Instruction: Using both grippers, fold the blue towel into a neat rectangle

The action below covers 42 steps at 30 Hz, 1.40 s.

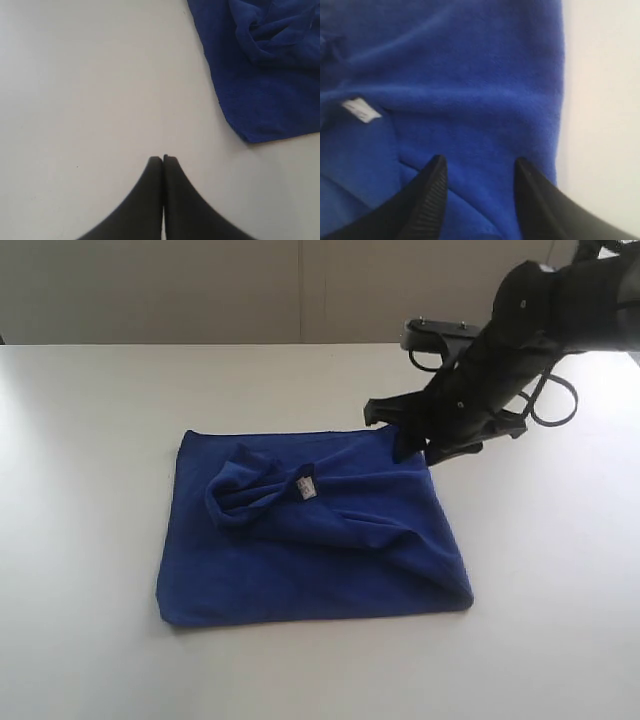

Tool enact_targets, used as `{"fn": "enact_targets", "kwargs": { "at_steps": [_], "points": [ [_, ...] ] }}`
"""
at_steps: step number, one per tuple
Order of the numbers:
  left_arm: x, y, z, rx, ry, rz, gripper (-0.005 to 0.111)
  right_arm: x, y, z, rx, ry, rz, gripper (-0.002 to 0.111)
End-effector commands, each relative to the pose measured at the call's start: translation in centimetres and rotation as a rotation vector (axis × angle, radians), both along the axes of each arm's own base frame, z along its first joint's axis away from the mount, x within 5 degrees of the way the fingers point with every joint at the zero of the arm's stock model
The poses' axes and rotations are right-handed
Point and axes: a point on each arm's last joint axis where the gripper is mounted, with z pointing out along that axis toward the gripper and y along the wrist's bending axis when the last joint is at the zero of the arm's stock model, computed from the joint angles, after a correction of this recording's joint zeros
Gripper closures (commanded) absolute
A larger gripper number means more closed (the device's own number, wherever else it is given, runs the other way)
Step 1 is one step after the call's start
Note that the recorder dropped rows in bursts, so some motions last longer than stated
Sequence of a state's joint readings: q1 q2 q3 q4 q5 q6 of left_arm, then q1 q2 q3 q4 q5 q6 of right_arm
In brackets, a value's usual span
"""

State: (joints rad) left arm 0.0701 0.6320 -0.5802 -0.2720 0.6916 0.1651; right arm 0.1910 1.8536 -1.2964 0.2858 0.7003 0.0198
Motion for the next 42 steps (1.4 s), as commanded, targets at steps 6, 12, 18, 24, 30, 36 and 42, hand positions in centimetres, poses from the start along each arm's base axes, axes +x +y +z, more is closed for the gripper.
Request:
{"fn": "enact_targets", "kwargs": {
  "at_steps": [6,12,18,24,30,36,42],
  "points": [
    [-0.2,-0.1,0.0,-0.017,0.006,0.006,0.107,0.0,8.0,3.1,0.09,-0.123,0.25,0.067],
    [-0.2,-0.1,0.0,-0.017,0.006,0.006,0.107,0.2,14.3,2.1,0.104,-0.139,0.384,0.067],
    [-0.2,-0.1,0.0,-0.017,0.006,0.006,0.107,0.9,18.6,-1.8,0.091,-0.097,0.459,0.067],
    [-0.2,-0.1,0.0,-0.017,0.006,0.006,0.107,1.7,19.6,-5.2,0.081,-0.046,0.443,0.067],
    [-0.2,-0.1,0.0,-0.017,0.006,0.006,0.107,2.0,19.7,-6.3,0.083,-0.038,0.413,0.083],
    [-0.2,-0.1,0.0,-0.017,0.006,0.006,0.107,2.4,20.1,-3.0,0.12,-0.102,0.41,0.108],
    [-0.2,-0.1,0.0,-0.017,0.006,0.006,0.107,2.9,20.7,-0.6,0.162,-0.119,0.396,0.108]
  ]
}}
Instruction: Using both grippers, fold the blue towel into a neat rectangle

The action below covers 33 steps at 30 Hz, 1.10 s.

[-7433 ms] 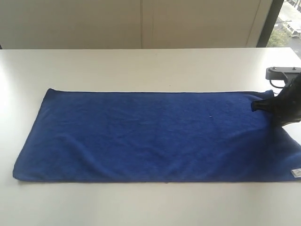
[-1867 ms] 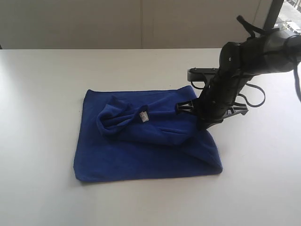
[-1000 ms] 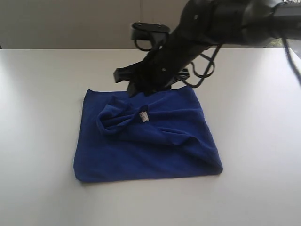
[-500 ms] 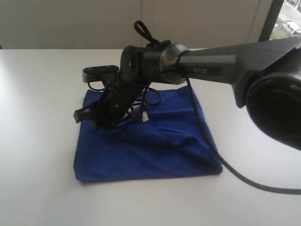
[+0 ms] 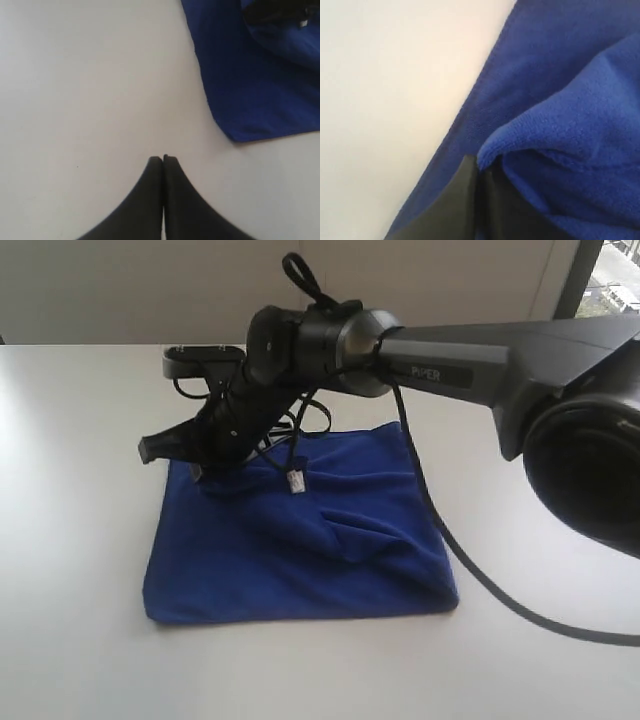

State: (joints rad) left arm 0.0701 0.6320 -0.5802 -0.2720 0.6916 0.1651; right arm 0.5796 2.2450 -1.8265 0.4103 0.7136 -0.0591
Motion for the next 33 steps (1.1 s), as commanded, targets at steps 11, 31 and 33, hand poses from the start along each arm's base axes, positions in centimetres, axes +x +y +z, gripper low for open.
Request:
{"fn": "enact_targets", "kwargs": {
  "at_steps": [11,31,33],
  "points": [
    [-0.2,-0.1,0.0,-0.017,0.006,0.006,0.107,-0.2,2.5,-4.1,0.016,0.078,-0.017,0.108],
    [-0.2,-0.1,0.0,-0.017,0.006,0.006,0.107,-0.2,0.0,3.0,0.045,0.014,-0.013,0.108],
    [-0.2,-0.1,0.0,-0.017,0.006,0.006,0.107,-0.1,-1.1,4.5,0.051,0.005,-0.024,0.108]
  ]
}}
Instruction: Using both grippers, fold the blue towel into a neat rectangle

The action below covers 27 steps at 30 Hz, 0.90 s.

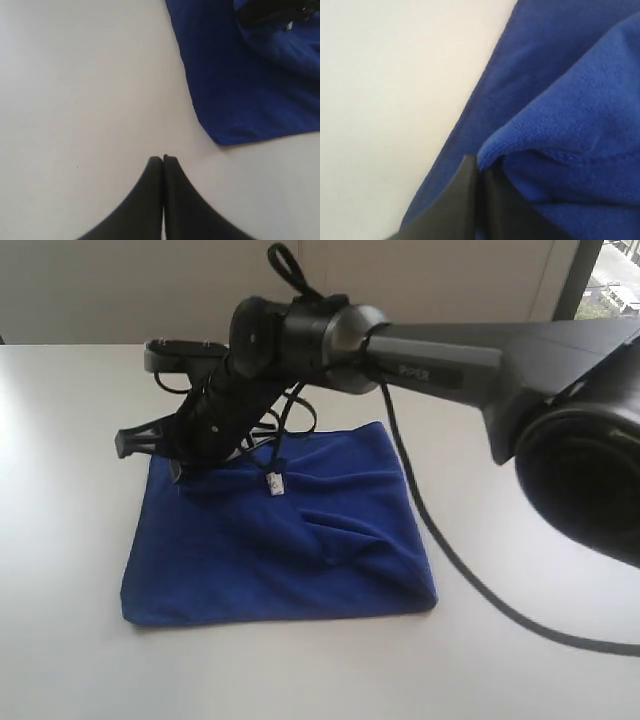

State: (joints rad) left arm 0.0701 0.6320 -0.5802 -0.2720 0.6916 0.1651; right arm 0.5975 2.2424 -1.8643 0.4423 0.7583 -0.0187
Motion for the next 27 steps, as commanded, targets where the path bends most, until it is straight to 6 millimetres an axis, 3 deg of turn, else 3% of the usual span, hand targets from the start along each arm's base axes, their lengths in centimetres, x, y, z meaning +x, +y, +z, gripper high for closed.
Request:
{"fn": "enact_targets", "kwargs": {
  "at_steps": [1,6,12,18,24,27],
  "points": [
    [-0.2,-0.1,0.0,-0.017,0.006,0.006,0.107,0.6,-2.6,3.9,0.011,-0.041,-0.023,0.108],
    [-0.2,-0.1,0.0,-0.017,0.006,0.006,0.107,0.7,-4.8,6.4,-0.006,-0.063,-0.037,0.108],
    [-0.2,-0.1,0.0,-0.017,0.006,0.006,0.107,0.5,-5.9,7.9,-0.026,-0.087,-0.038,0.108],
    [-0.2,-0.1,0.0,-0.017,0.006,0.006,0.107,-0.2,-7.1,11.0,-0.001,-0.144,-0.052,0.108],
    [-0.2,-0.1,0.0,-0.017,0.006,0.006,0.107,-1.2,-7.2,14.8,0.046,-0.223,-0.043,0.108],
    [-0.2,-0.1,0.0,-0.017,0.006,0.006,0.107,-1.2,-5.9,14.1,0.055,-0.23,-0.031,0.108]
  ]
}}
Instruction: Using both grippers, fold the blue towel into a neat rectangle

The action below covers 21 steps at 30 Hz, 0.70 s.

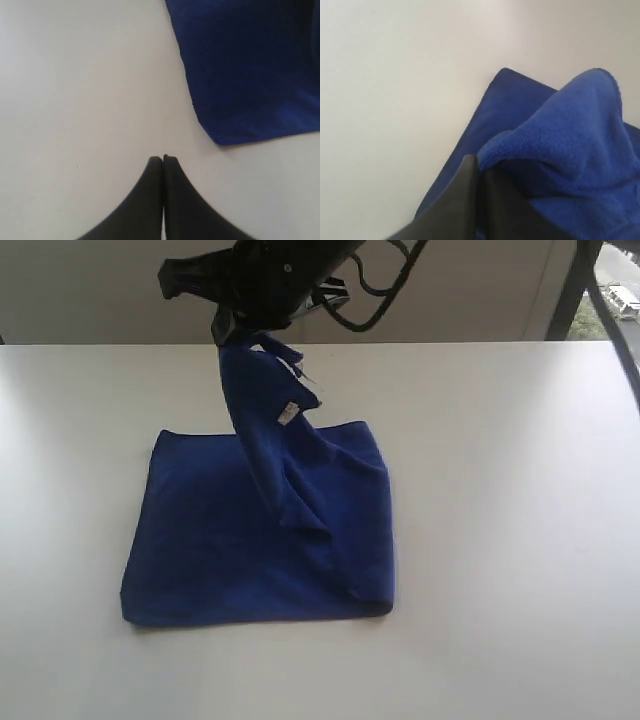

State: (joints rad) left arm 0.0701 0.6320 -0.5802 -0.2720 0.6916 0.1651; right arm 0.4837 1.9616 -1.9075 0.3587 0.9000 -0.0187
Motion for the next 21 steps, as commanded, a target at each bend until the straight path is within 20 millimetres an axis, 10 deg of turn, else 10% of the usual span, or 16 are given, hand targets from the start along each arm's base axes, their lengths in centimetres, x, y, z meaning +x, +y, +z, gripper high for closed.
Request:
{"fn": "enact_targets", "kwargs": {
  "at_steps": [1,12,17,21],
  "points": [
    [-0.2,-0.1,0.0,-0.017,0.006,0.006,0.107,0.1,2.4,-1.5,0.011,-0.009,0.03,0.108],
    [-0.2,-0.1,0.0,-0.017,0.006,0.006,0.107,0.0,11.7,-15.8,0.007,0.112,0.085,0.1],
    [-0.2,-0.1,0.0,-0.017,0.006,0.006,0.107,-0.4,12.0,-15.4,0.006,0.121,0.102,0.045],
    [-0.2,-0.1,0.0,-0.017,0.006,0.006,0.107,-0.2,10.1,-12.0,-0.01,0.096,0.106,0.045]
  ]
}}
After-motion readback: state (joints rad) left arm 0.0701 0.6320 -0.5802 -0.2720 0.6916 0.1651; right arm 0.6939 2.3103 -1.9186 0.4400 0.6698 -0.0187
